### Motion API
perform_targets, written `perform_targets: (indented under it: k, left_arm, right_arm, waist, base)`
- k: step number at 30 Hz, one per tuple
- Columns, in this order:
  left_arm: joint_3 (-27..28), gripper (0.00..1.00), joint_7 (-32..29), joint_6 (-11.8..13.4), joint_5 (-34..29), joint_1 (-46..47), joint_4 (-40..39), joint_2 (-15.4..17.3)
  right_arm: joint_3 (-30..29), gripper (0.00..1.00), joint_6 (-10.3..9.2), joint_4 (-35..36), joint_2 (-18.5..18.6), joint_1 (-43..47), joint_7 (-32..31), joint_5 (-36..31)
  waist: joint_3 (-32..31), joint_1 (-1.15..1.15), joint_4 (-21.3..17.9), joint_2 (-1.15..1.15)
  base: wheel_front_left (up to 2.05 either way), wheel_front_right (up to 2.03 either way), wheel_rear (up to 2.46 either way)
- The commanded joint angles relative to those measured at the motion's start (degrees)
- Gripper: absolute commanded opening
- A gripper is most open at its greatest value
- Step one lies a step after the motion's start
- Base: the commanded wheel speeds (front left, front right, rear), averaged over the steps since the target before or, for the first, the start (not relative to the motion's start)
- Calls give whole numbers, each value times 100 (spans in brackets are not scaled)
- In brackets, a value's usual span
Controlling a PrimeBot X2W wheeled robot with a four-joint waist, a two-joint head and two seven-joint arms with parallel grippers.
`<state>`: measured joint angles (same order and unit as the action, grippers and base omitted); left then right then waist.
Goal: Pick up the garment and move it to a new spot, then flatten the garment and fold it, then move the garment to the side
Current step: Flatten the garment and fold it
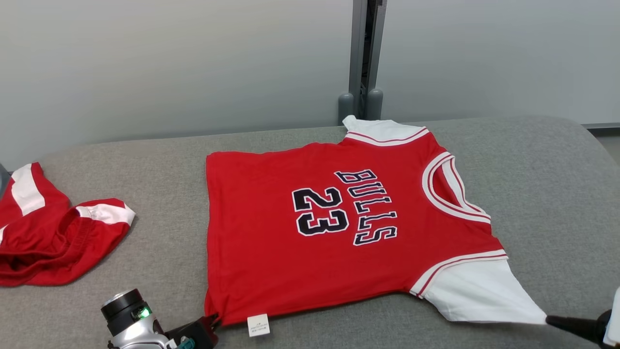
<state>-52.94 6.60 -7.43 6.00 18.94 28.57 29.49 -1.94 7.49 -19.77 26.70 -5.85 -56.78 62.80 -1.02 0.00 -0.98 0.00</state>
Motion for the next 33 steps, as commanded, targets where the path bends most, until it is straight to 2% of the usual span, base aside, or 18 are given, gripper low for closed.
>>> perform_targets:
  k: [1, 11, 12, 18, 23, 27, 33]
  left_arm:
    - [-43, 0, -127, -2, 90, -109, -236, 183]
    - [-184, 0, -797, -3, 653, -581, -1737, 872]
    - [-184, 0, -797, -3, 653, -581, -1737, 872]
    - [-225, 0, -957, -1, 825, -734, -2183, 1255]
    - [-237, 0, -1051, 18, 885, -736, -2352, 1300]
    - [-288, 0, -1130, 19, 930, -762, -2410, 1317]
    - [-232, 0, -1143, 74, 1099, -781, -2491, 1293]
  right_arm:
    - [-183, 0, 1, 185, -96, 204, -199, -134]
    - [-1266, 0, 1, 1311, -916, 878, -1312, -892]
    - [-1266, 0, 1, 1311, -916, 878, -1312, -892]
    - [-1769, 0, 1, 2020, -1506, 1115, -1943, -1314]
    - [-2113, 0, 1, 2378, -1911, 1123, -2404, -1598]
    - [-2251, 0, 1, 2596, -2093, 1168, -2721, -1775]
    - [-2456, 0, 1, 2774, -2287, 935, -2693, -1853]
  waist:
    - [-18, 0, -13, 0]
    - [-42, 0, -8, 0]
    - [-42, 0, -8, 0]
    - [-12, 0, 17, 0]
    - [-3, 0, 30, 0]
    - [-4, 0, 22, 0]
    - [12, 0, -3, 0]
  base:
    - [0, 0, 0]
    - [0, 0, 0]
    - [0, 0, 0]
    - [0, 0, 0]
    - [0, 0, 0]
    - [0, 0, 0]
    - [0, 0, 0]
